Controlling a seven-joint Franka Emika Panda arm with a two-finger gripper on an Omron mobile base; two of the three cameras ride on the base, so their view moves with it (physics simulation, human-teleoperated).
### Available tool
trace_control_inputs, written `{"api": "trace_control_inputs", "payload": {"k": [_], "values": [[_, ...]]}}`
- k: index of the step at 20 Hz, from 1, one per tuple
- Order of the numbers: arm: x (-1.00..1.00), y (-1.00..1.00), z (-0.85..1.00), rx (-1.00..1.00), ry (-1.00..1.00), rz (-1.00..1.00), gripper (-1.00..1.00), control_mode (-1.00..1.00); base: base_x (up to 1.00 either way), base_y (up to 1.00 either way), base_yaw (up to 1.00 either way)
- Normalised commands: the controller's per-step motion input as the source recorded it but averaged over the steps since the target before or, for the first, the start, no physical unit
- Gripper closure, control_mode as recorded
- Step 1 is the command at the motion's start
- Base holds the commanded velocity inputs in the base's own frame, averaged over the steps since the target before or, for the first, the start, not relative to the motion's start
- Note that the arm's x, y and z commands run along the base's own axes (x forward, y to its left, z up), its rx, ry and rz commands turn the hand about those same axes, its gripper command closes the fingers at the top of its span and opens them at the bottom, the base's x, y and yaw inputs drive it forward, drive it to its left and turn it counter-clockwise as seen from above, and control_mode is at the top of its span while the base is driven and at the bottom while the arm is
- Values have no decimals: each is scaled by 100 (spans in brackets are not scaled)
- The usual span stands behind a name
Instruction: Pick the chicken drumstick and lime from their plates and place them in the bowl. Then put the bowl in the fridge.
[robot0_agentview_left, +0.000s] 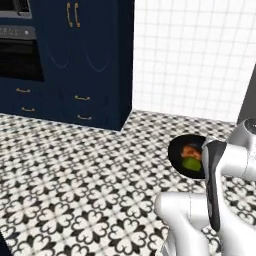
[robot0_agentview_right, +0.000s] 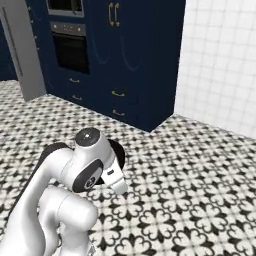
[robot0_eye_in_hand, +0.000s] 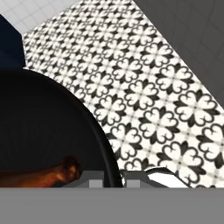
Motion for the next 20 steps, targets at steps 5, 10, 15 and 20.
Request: {"api": "trace_control_inputs", "payload": {"k": [5, 10, 15, 20], "values": [[0, 0, 0, 0, 0, 0, 100, 100, 100, -13, 66], [0, 0, 0, 0, 0, 0, 100, 100, 100, -21, 71], [0, 0, 0, 0, 0, 0, 100, 100, 100, -17, 69], [0, 0, 0, 0, 0, 0, 100, 100, 100, -27, 61]]}}
